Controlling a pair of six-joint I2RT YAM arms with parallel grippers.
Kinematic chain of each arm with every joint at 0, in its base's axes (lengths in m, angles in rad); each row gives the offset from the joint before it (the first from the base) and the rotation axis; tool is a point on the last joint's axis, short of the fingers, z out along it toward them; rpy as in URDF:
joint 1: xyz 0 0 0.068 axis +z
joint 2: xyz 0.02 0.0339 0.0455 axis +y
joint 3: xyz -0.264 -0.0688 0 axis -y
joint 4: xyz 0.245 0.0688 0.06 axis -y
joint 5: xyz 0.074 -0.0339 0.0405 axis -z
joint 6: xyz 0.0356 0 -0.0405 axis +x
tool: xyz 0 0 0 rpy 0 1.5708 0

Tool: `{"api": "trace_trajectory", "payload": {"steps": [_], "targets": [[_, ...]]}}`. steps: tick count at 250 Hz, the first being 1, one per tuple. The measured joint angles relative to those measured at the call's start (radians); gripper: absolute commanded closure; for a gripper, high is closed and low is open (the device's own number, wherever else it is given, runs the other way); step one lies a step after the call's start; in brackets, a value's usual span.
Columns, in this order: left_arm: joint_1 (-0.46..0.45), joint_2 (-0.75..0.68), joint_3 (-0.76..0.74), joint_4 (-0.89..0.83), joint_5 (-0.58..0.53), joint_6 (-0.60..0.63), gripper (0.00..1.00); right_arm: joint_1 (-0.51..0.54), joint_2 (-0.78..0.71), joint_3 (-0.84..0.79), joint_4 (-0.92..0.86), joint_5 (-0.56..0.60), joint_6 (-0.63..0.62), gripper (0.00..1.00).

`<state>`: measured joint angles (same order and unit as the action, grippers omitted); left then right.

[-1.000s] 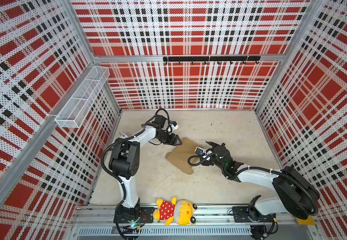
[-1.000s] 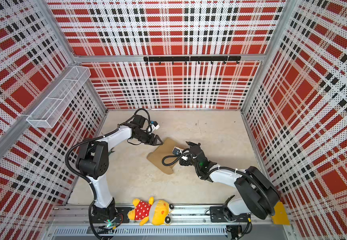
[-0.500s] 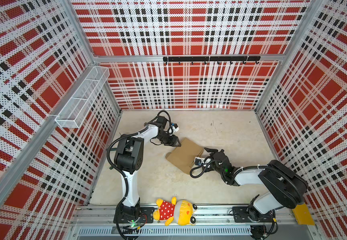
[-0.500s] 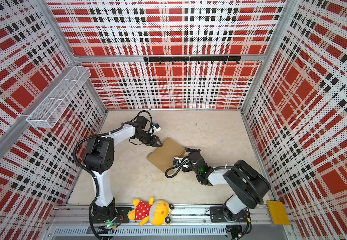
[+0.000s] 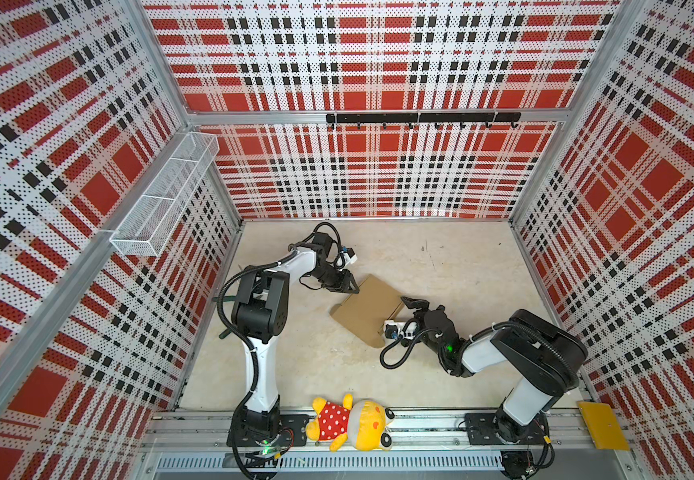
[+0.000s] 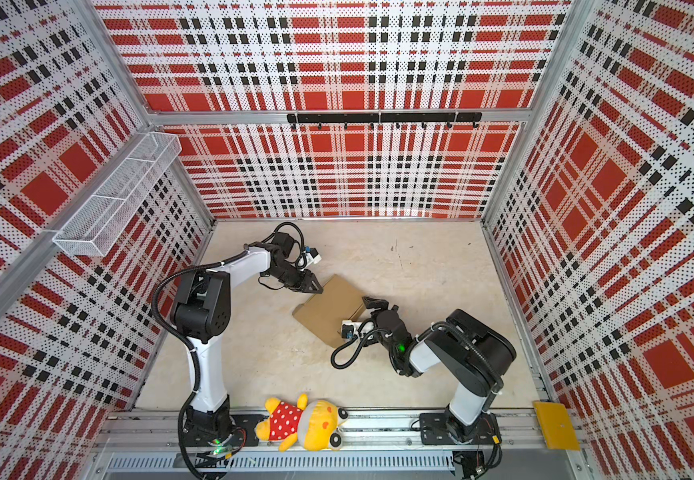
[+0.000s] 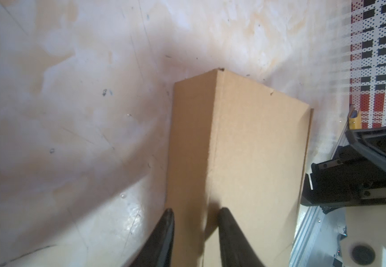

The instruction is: Fold the paper box

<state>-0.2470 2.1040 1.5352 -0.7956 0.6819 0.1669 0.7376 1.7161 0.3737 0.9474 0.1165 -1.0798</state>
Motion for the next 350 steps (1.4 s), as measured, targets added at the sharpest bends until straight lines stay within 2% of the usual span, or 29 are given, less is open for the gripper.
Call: {"api": "trace_trajectory", "payload": {"steps": [93, 163, 274, 350], "targets": [[0.017, 0.006, 0.016, -0.006, 0.027, 0.002, 0.81, 0.021, 0.016, 0.04, -0.031, -0.001, -0.072, 0.0], [0.031, 0.015, 0.028, -0.01, 0.047, 0.005, 0.86, 0.025, 0.018, 0.096, -0.113, -0.002, -0.149, 0.0], [0.056, 0.043, 0.063, -0.035, 0.058, 0.017, 0.85, 0.028, 0.007, 0.145, -0.204, 0.005, -0.238, 0.0], [0.048, 0.043, 0.064, -0.037, 0.065, 0.017, 0.85, 0.04, 0.045, 0.221, -0.208, 0.0, -0.248, 0.01]]}}
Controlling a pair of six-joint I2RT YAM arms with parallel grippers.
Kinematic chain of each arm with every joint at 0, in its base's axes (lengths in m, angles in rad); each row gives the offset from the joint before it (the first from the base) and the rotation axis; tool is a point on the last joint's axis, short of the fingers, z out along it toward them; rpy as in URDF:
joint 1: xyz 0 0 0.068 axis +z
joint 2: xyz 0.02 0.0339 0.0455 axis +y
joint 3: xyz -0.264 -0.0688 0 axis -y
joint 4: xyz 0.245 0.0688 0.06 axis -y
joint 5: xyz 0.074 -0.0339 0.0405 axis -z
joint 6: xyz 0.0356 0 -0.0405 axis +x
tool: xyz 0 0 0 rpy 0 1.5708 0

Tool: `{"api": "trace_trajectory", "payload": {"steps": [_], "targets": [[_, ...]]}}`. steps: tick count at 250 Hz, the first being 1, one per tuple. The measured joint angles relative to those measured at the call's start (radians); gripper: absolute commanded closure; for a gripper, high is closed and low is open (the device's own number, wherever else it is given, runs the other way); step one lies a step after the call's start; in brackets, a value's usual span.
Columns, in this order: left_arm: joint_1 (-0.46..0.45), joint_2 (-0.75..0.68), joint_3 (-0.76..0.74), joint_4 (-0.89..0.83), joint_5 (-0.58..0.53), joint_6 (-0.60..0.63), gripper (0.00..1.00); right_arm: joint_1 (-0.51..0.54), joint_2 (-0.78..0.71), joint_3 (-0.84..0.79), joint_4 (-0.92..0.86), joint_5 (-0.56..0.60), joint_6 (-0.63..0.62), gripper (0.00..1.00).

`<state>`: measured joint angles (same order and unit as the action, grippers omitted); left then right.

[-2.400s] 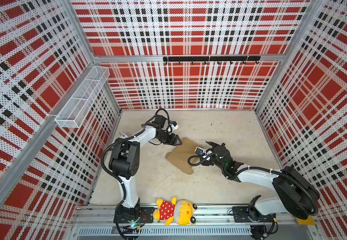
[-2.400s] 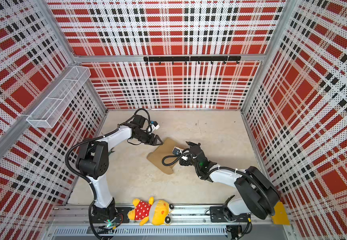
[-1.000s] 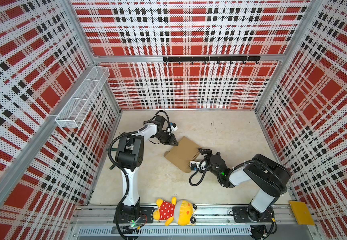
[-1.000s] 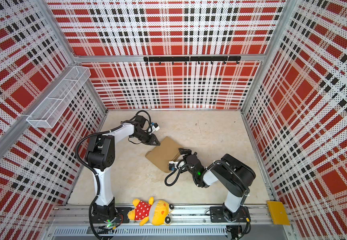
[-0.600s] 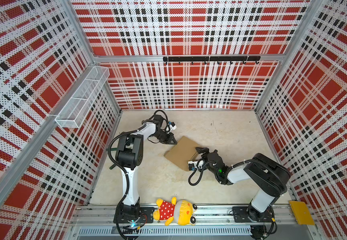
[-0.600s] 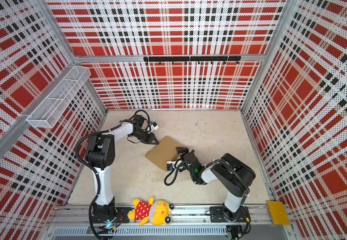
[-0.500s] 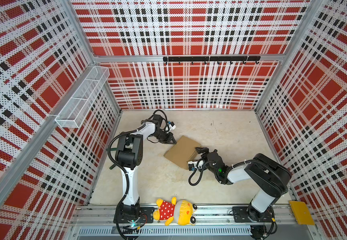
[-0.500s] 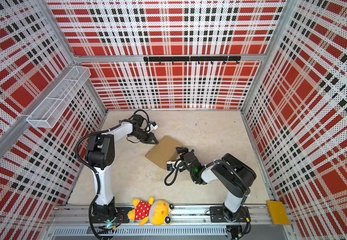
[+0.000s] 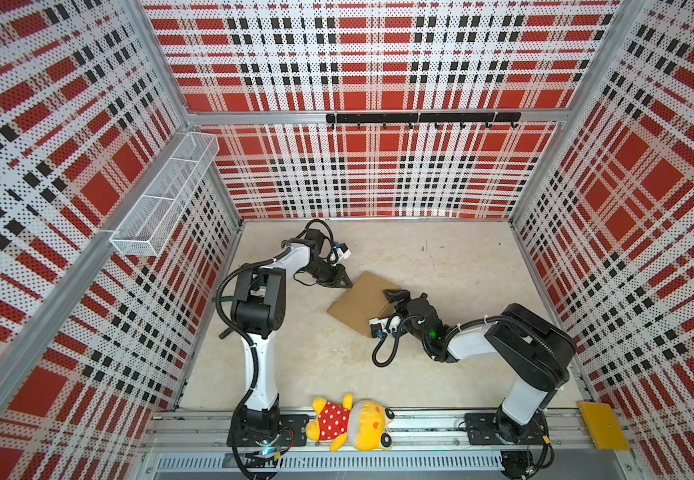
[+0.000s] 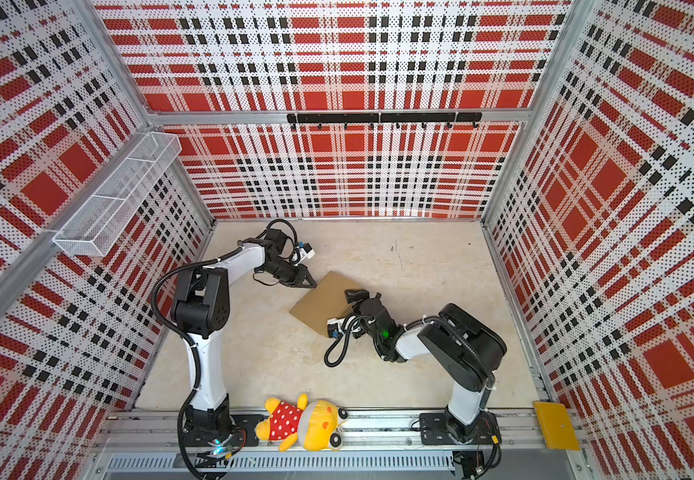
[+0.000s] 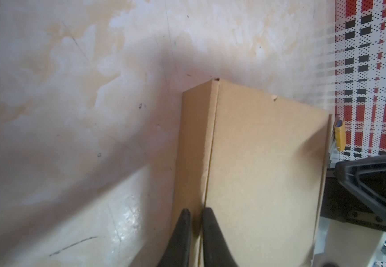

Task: Fold the paper box
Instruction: 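Tilt the box up with the right gripper while the left gripper draws back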

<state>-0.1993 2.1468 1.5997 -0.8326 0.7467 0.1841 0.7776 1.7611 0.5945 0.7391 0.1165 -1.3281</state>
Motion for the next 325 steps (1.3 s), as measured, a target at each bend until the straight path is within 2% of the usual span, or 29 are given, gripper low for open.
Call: {"api": "trace_trajectory", "payload": {"steps": [68, 103, 123, 191, 220, 268, 325], "targets": [[-0.005, 0.0, 0.0, 0.0, 0.006, -0.001, 0.86, 0.002, 0.026, 0.014, 0.004, -0.001, 0.004, 0.09], [-0.005, -0.001, -0.001, 0.003, 0.006, -0.003, 0.83, 0.007, 0.026, 0.014, 0.001, -0.001, 0.01, 0.2], [-0.005, -0.001, -0.006, 0.009, 0.01, -0.007, 0.81, 0.009, 0.026, 0.015, -0.002, -0.003, 0.014, 0.22], [-0.011, -0.043, -0.034, 0.017, 0.008, -0.031, 0.63, 0.014, 0.026, 0.015, -0.003, -0.002, 0.045, 0.31], [-0.01, -0.117, -0.058, 0.021, -0.005, -0.032, 0.55, 0.018, 0.026, 0.015, -0.002, -0.001, 0.065, 0.33], [0.011, -0.35, -0.14, 0.068, -0.018, -0.038, 0.49, 0.026, 0.026, 0.015, 0.006, 0.0, 0.111, 0.33], [0.129, -0.558, -0.26, 0.174, -0.017, -0.068, 0.45, 0.04, 0.002, 0.013, 0.014, -0.023, 0.264, 0.37]]}}
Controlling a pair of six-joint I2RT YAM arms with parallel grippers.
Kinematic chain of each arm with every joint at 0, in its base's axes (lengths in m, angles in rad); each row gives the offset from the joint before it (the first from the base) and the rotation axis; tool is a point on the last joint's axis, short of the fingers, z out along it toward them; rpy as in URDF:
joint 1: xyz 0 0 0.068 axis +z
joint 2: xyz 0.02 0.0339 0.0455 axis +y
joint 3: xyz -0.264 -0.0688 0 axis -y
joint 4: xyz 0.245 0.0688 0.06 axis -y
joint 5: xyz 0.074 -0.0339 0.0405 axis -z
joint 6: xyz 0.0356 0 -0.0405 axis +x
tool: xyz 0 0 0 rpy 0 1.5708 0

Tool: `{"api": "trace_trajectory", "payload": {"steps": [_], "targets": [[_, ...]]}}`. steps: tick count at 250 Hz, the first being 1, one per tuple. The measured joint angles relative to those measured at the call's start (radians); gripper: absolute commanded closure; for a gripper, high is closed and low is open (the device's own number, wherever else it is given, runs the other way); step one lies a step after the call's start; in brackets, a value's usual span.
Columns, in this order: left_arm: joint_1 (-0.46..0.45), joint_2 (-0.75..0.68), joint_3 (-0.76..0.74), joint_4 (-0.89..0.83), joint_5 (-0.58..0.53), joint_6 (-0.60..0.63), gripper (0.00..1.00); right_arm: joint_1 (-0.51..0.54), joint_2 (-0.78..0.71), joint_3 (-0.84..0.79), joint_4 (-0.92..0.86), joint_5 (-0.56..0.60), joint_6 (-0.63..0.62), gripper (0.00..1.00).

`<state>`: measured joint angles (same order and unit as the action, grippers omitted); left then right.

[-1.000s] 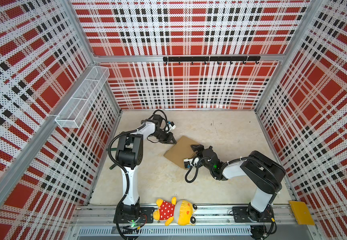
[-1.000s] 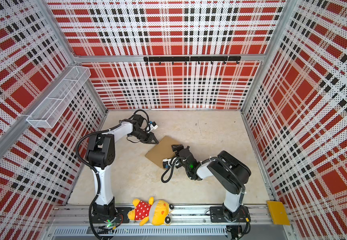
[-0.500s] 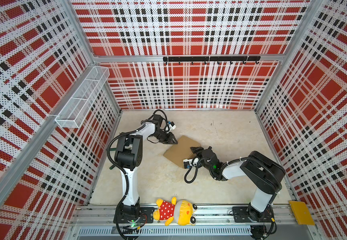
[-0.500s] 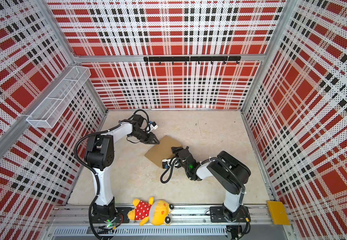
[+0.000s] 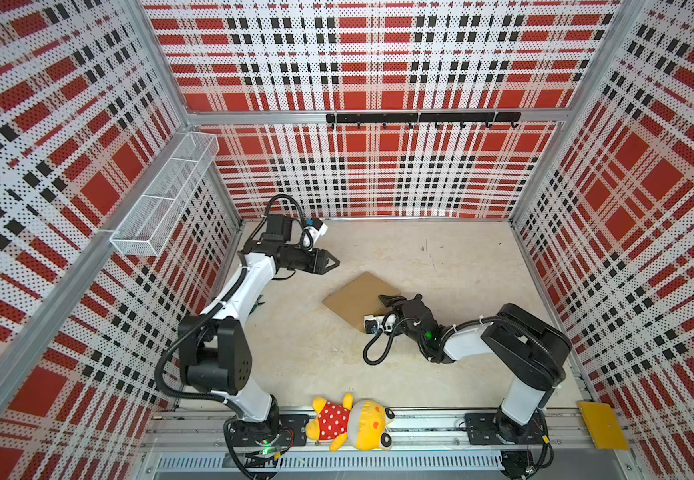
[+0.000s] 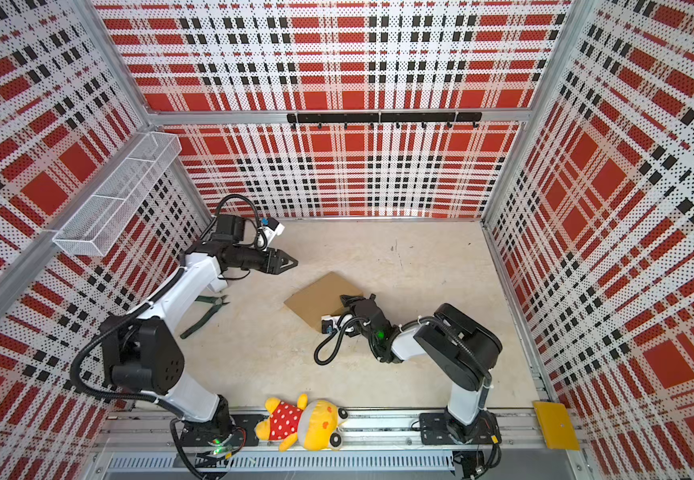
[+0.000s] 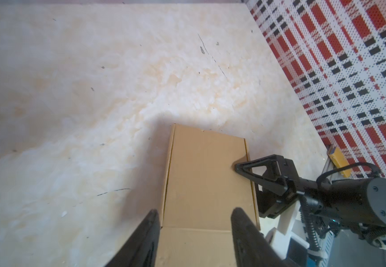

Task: Fold the paper box
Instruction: 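Tilt the box up with the right gripper while the left gripper draws back, then stand the cardboard box upright on its end with the right gripper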

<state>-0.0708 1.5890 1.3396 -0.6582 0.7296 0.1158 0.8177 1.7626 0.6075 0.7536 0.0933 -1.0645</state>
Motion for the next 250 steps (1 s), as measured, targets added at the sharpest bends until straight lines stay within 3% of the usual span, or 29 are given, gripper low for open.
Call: {"api": "trace_trajectory", "payload": {"steps": [57, 139, 215, 250], "targets": [[0.082, -0.07, -0.08, 0.052, 0.0, -0.007, 0.44, 0.001, -0.064, -0.001, 0.029, -0.097, 0.274, 0.39], [0.121, -0.096, -0.002, 0.036, 0.037, -0.006, 0.44, 0.001, -0.01, -0.001, 0.229, -0.206, 0.635, 0.39], [0.121, -0.115, 0.0, 0.026, 0.045, 0.025, 0.43, -0.016, 0.154, -0.047, 0.48, -0.223, 0.876, 0.39], [0.119, -0.11, -0.006, 0.022, 0.043, 0.028, 0.42, -0.032, 0.194, -0.067, 0.541, -0.222, 0.925, 0.36]]}}
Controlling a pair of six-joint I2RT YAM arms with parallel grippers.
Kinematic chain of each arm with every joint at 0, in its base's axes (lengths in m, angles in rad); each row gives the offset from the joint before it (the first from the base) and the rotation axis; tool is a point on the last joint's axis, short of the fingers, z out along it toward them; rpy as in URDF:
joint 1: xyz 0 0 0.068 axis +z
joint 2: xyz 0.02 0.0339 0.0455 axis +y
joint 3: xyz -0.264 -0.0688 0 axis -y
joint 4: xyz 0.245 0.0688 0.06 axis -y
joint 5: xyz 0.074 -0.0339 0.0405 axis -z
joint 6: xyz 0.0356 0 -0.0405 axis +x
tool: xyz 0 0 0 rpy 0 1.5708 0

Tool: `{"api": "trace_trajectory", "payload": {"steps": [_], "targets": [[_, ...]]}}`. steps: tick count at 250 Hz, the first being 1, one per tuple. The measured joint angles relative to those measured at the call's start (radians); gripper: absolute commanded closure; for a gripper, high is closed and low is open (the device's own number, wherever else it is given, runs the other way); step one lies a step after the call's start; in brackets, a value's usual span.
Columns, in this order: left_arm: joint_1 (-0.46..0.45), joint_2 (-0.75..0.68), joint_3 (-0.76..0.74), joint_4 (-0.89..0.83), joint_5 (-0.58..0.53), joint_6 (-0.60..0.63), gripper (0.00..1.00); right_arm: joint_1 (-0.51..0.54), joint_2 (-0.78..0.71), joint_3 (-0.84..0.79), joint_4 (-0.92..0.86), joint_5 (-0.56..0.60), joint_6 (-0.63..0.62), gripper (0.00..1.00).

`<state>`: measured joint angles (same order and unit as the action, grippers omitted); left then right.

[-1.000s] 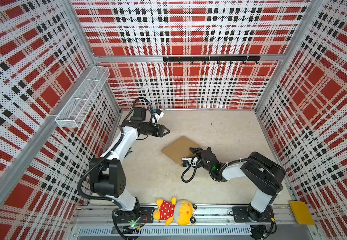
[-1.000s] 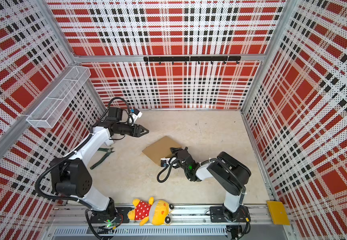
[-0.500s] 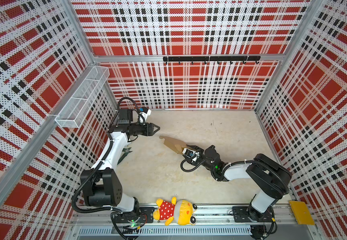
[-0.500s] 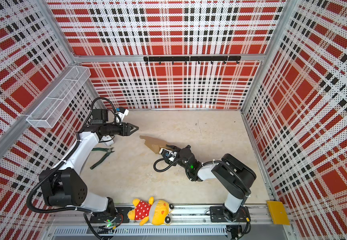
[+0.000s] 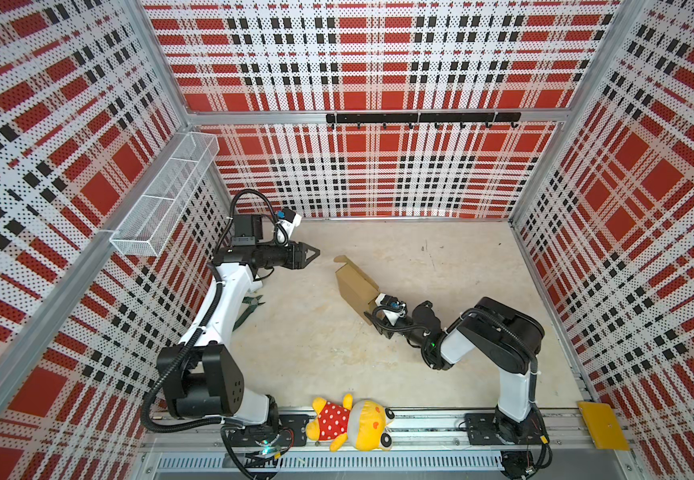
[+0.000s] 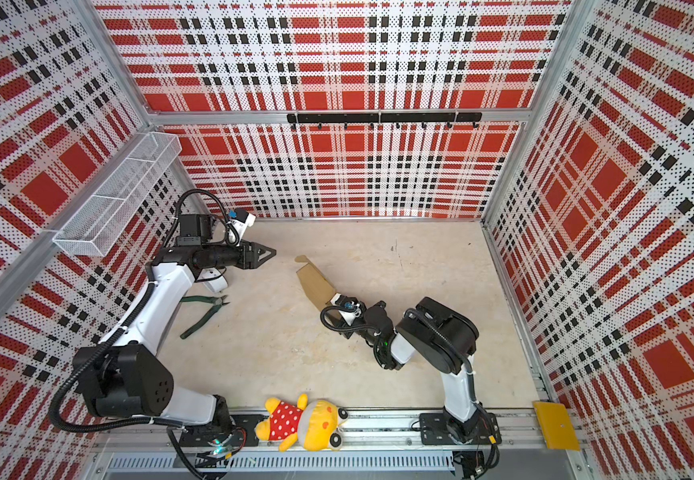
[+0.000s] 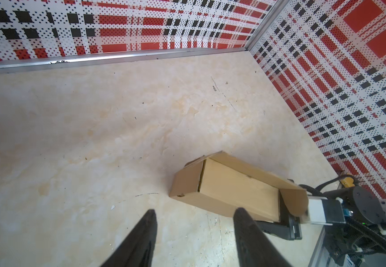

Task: Fold the paper box
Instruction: 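Stand the cardboard box upright on its end with the right gripper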

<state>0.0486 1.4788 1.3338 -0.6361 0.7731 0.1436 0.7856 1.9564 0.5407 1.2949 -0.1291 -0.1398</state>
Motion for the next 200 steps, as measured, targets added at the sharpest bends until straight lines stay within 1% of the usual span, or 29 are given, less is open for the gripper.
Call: {"api": "trace_trajectory", "payload": {"steps": [34, 102, 146, 200], "targets": [[-0.013, 0.01, 0.0, -0.009, -0.005, 0.018, 0.41, -0.005, 0.001, -0.001, 0.03, 0.003, 0.01, 0.33], [-0.047, 0.035, 0.0, -0.032, -0.016, 0.045, 0.4, -0.012, -0.008, -0.03, 0.055, 0.011, 0.006, 0.2], [-0.055, 0.067, 0.027, -0.047, -0.018, 0.061, 0.4, -0.013, -0.048, -0.079, 0.056, 0.033, 0.002, 0.19], [-0.088, 0.106, 0.075, -0.062, -0.024, 0.14, 0.4, -0.013, -0.135, -0.159, 0.056, 0.056, 0.005, 0.19]]}}
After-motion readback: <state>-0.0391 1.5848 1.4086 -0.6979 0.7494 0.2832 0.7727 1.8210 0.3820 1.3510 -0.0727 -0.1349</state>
